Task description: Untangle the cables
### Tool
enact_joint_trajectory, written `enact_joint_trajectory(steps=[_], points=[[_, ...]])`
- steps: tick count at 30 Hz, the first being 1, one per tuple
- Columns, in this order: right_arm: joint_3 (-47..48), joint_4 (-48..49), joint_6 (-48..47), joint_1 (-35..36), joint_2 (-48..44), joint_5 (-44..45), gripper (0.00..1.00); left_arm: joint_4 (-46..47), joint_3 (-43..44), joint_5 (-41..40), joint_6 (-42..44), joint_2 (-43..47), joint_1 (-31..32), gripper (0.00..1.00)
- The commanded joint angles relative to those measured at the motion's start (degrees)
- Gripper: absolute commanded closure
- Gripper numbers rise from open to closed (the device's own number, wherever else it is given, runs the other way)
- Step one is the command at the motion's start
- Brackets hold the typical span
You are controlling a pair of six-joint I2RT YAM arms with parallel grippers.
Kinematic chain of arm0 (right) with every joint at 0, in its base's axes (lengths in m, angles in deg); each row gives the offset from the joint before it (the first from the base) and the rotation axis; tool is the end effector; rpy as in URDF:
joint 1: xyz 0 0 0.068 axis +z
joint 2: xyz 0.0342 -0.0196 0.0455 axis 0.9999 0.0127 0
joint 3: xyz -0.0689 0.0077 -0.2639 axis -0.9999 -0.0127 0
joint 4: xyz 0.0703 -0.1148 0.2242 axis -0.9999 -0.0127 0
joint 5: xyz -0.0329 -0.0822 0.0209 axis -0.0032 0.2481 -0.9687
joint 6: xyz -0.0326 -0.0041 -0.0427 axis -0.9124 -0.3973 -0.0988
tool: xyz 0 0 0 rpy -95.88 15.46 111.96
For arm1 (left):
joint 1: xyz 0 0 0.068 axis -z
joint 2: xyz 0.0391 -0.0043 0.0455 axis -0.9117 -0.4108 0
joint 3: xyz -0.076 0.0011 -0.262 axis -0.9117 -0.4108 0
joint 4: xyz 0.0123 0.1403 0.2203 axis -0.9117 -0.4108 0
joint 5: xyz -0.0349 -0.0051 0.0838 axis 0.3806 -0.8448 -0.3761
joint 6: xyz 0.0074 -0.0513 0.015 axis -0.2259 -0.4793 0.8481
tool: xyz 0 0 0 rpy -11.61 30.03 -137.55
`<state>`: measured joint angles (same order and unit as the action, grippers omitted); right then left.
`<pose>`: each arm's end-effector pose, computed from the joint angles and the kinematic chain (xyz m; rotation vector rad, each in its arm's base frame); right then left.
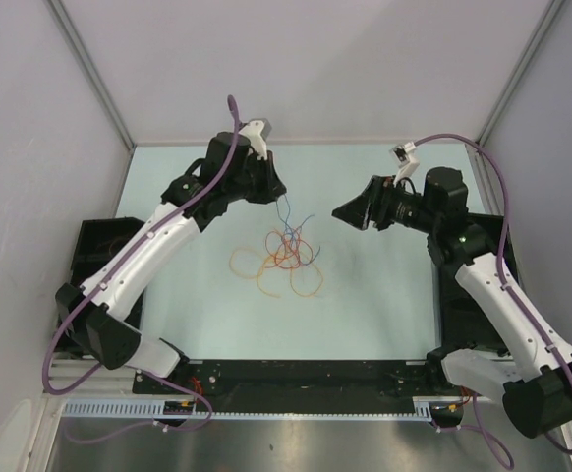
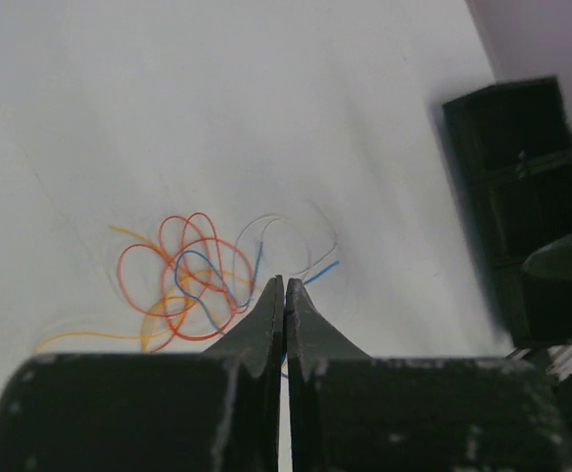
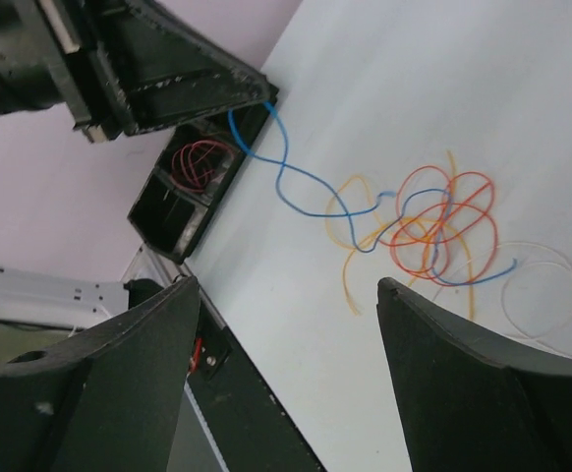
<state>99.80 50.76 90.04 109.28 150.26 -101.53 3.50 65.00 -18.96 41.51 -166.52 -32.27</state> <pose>0.2216 0.1024 0.3754 -0.3154 1.9004 1.1399 0.2698 -0.1819 0.3972 0.2598 2.1516 -0.6655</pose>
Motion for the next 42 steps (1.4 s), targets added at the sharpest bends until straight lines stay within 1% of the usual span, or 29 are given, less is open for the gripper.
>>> enact_joint_trajectory(steps=[1, 2, 3, 4, 5, 6, 8, 11, 13, 16, 18, 22, 24, 27, 33, 38, 41, 42], points=[[1.1, 2.4, -1.9, 5.2, 0.3, 1.7, 0.23, -1.8, 1.2, -5.8, -11.7, 2.2, 0.1, 1.0], [1.1, 2.7, -2.3, 6.5, 0.4, 5.4, 0.23, -2.4, 0.9, -7.2, -18.1, 2.3, 0.1, 1.0], [1.1, 3.0, -2.9, 8.0, 0.3, 7.7, 0.23, -2.7, -0.5, -7.9, -21.2, 3.1, 0.1, 1.0], [1.1, 3.3, -4.1, 11.5, 0.4, 10.2, 0.24, -0.8, -1.6, -7.2, -23.7, 3.6, 0.1, 1.0], [1.1, 3.5, -5.0, 12.9, 0.4, 15.2, 0.24, 1.0, -3.1, -6.0, -27.8, 4.5, 0.1, 1.0], [1.1, 4.2, -5.8, 14.9, 0.6, 17.7, 0.25, 2.5, -5.9, -5.6, -29.7, 6.2, 0.1, 1.0], [1.1, 5.6, -7.2, 18.6, 1.3, 23.0, 0.24, 4.7, -7.6, -5.8, -34.0, 7.4, 0.2, 1.0], [1.2, 7.6, -8.2, 21.8, 3.0, 27.9, 0.24, 2.8, -7.2, -8.4, -36.7, 7.9, 0.2, 1.0], [1.1, 8.6, -9.0, 23.6, 4.4, 31.9, 0.25, 0.7, -6.0, -9.4, -37.2, 7.3, 0.2, 1.0], [1.1, 10.8, -10.9, 26.6, 5.9, 35.0, 0.25, -0.1, -5.7, -9.5, -38.6, 7.2, 0.2, 1.0], [1.1, 12.0, -12.8, 28.7, 7.6, 39.0, 0.25, -0.4, -5.7, -9.5, -39.4, 7.2, 0.1, 0.99], [1.1, 16.0, -13.9, 30.4, 9.6, 40.7, 0.27, -1.3, -5.5, -9.5, -39.6, 6.8, 0.2, 1.0], [1.2, 16.9, -14.9, 31.4, 10.6, 43.4, 0.28, -1.9, -5.2, -9.7, -39.6, 6.6, 0.2, 1.0], [1.2, 18.2, -15.3, 31.7, 11.8, 44.2, 0.29, -2.0, -5.0, -9.2, -39.6, 6.4, 0.2, 1.0], [2.4, 20.3, -16.5, 33.1, 14.9, 45.2, 0.38, -2.4, -4.4, -9.1, -39.7, 5.7, 0.2, 1.0], [4.3, 21.0, -19.2, 35.4, 17.6, 48.1, 0.4, -2.7, -4.4, -9.2, -39.8, 5.2, 0.2, 1.0], [5.0, 21.5, -20.4, 36.6, 18.5, 51.1, 0.48, -2.9, -4.4, -9.3, -39.8, 5.0, 0.2, 1.0], [5.1, 22.0, -20.7, 36.9, 18.6, 51.5, 0.56, -2.9, -4.5, -9.4, -39.8, 5.2, 0.2, 1.0]])
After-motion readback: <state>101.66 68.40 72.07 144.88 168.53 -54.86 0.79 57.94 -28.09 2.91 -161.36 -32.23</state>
